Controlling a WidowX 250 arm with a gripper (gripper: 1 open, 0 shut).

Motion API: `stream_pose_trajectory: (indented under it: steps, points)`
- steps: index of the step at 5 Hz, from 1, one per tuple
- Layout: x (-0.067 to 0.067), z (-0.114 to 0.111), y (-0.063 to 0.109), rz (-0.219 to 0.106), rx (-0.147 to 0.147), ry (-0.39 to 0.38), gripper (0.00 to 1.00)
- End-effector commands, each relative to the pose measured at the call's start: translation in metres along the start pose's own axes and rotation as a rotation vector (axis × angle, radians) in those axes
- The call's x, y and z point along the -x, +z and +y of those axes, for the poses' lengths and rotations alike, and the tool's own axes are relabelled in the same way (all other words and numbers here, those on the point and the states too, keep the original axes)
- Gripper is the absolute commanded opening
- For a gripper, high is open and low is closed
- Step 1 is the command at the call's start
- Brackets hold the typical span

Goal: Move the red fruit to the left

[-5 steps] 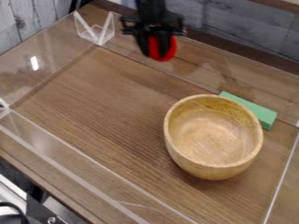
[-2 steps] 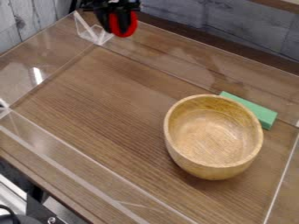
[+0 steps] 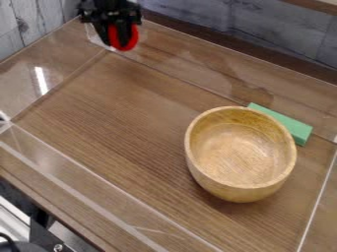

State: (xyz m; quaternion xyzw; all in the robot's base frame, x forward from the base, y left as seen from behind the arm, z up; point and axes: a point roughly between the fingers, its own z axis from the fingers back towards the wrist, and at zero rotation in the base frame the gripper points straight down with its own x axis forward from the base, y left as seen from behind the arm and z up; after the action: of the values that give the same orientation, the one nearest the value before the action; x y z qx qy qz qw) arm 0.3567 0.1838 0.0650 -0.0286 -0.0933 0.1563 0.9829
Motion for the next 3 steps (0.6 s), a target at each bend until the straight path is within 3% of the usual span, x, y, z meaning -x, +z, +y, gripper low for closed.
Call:
stream_pose_trajectory:
  steps: [1, 2, 3]
  points:
    - [-0.017, 0.014, 0.014, -0.070, -0.034, -0.003, 0.00]
    - [-0.017, 0.020, 0.006, -0.058, -0.040, 0.003, 0.00]
    - [-0.014, 0.023, 0.002, -0.047, -0.039, 0.008, 1.00]
